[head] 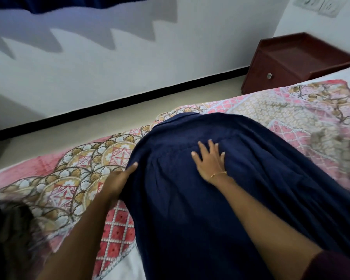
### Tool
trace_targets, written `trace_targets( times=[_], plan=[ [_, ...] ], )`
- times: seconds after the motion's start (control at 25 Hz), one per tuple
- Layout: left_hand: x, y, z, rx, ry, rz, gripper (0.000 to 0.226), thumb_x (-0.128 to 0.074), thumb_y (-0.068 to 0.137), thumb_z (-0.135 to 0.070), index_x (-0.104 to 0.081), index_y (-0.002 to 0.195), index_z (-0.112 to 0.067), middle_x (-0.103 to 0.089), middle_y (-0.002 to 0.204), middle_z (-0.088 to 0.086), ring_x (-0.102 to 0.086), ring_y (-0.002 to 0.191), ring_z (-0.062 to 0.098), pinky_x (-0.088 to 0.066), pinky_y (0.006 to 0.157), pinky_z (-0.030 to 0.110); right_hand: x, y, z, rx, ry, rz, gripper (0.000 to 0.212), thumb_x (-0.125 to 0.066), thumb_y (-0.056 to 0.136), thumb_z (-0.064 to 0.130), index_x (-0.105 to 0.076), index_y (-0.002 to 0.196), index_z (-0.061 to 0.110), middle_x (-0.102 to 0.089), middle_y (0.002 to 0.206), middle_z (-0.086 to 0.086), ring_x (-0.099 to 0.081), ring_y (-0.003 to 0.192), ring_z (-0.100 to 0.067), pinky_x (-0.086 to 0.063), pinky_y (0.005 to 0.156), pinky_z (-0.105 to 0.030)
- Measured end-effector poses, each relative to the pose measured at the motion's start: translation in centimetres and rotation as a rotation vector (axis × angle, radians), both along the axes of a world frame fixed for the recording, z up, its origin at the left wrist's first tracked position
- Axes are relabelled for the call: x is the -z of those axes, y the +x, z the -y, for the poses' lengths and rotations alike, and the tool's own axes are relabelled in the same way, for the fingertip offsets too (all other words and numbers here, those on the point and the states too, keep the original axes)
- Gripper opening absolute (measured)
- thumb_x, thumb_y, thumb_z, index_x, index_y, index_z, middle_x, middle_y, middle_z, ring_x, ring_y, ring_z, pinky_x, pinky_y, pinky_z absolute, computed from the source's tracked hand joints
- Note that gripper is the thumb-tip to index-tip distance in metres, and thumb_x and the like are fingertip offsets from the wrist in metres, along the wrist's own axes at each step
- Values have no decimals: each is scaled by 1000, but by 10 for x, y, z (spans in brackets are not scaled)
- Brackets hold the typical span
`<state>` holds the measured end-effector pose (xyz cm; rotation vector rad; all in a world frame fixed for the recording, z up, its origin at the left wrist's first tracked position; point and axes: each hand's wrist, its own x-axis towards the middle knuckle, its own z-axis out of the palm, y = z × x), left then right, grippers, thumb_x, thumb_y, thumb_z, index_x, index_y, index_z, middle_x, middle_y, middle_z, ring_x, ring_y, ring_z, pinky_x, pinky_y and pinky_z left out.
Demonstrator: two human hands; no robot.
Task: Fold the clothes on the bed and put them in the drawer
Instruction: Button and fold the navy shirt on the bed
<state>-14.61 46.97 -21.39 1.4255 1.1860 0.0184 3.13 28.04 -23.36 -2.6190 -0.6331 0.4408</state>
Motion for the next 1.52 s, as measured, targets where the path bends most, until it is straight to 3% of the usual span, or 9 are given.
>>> trace_targets(
  times=[0.2,0.44,0.6,0.8,0.92,1.04,1.2,1.36,1.52],
  plan=[
    [-9,-62,53,134,-239,79,29,-55,92,-27,-63,111,-6,-73,88,5,-68,77,20,-51,56,24,-7,-103,6,-294,14,58,60,-21,92,59,-20,147,36,3,158,0,8,144,-29,2,112,-56],
    [-64,-87,76,-257,-232,513,18,-44,99,-21,-61,94,-14,-69,77,4,-63,69,19,-48,59,29,-29,-173,19,-506,14,-196,47,-28,99,46,-36,142,28,-17,156,2,-1,145,-25,-6,117,-46],
    [-115,-71,99,-316,-352,639,22,-42,98,-19,-58,85,-11,-66,53,1,-63,52,14,-50,46,21,-77,-181,36,-286,319,-517,54,-31,97,50,-55,130,13,-50,137,-10,-42,130,-25,-30,110,-32],
    [-139,-28,175,44,-400,742,19,-38,98,-4,-51,111,-9,-69,78,0,-65,55,4,-52,53,15,-119,-178,77,248,957,-794,54,-31,96,54,-53,130,18,-58,125,1,-55,112,-14,-44,98,-29],
    [-138,-25,222,300,-499,765,32,-35,98,-3,-41,128,-11,-61,116,5,-64,91,8,-49,82,20,-110,-171,128,581,1100,-822,62,-25,96,57,-49,134,14,-55,131,-5,-53,117,-20,-44,98,-32],
    [-99,-38,233,166,-131,691,29,-39,95,2,-54,119,-5,-64,107,10,-60,106,25,-47,87,29,-91,-169,172,863,933,-676,61,-35,96,51,-51,127,1,-61,112,-15,-59,101,-30,-47,89,-39],
    [-27,-86,208,-18,501,152,30,-54,83,2,-61,112,-2,-64,109,17,-59,102,33,-46,85,34,-76,-194,186,601,498,-614,61,-59,84,51,-54,120,1,-60,110,-14,-60,99,-30,-52,88,-40],
    [1,-98,211,156,246,140,25,-55,83,7,-59,108,3,-65,94,17,-60,76,27,-51,67,37,-48,-209,177,380,148,-471,27,-59,89,31,-57,96,5,-57,102,-4,-57,95,-22,-45,79,-28],
    [6,-85,218,264,218,281,28,-56,82,10,-54,103,-8,-61,89,10,-58,76,25,-49,66,32,-45,-203,180,527,370,-407,41,-39,97,14,-34,56,13,-37,63,1,-35,56,-11,-34,60,-24]
  ],
)
